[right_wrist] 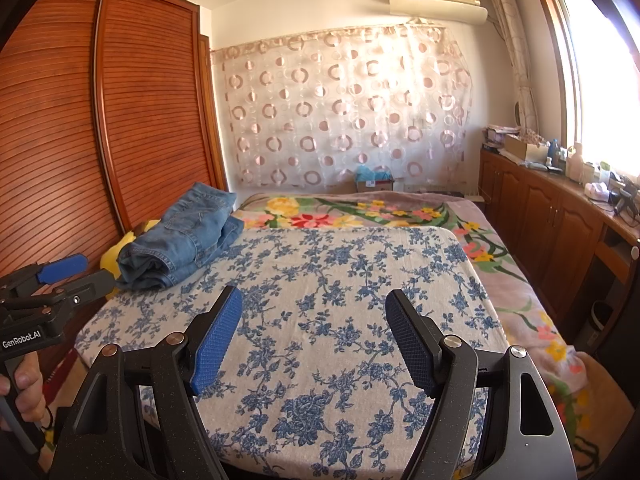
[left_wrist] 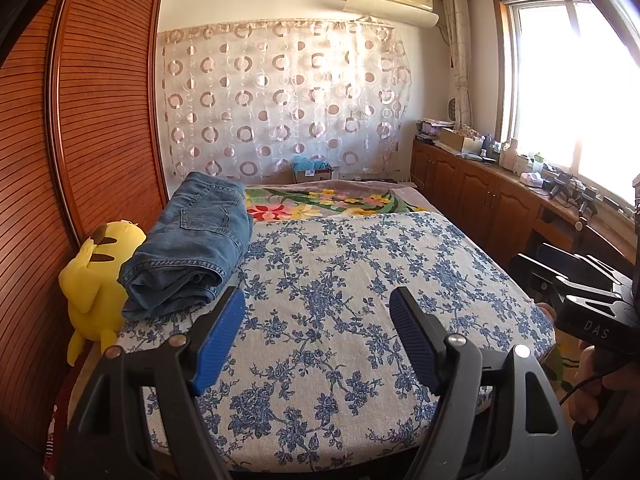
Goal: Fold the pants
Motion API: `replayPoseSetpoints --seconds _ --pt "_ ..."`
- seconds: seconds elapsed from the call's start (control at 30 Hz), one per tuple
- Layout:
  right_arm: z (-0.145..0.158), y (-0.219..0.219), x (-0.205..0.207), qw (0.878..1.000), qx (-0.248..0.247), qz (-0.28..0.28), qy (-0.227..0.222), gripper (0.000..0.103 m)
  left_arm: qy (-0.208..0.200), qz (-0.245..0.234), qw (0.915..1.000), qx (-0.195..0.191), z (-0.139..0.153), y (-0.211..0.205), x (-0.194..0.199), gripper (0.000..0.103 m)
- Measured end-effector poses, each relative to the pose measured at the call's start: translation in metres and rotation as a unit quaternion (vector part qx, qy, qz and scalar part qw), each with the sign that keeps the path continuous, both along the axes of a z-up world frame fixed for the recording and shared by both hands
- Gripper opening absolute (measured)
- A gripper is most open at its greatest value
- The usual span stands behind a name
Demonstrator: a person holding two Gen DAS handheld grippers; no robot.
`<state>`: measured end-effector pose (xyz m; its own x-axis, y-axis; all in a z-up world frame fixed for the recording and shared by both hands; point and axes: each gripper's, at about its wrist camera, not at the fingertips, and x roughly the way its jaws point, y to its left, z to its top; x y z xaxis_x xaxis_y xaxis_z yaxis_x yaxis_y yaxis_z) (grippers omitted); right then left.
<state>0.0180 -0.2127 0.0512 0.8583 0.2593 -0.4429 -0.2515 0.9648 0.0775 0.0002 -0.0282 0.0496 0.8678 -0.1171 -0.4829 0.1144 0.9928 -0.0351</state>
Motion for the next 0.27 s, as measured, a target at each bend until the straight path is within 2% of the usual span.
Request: replayPoseSetpoints --seconds 0.27 --pt "-0.0004 0.0003 -0.0002 1.0 -0.001 0.0 -0.001 0.076 -0.001 0.0 1.0 0.0 -0.0008 0.0001 -0.0005 0.075"
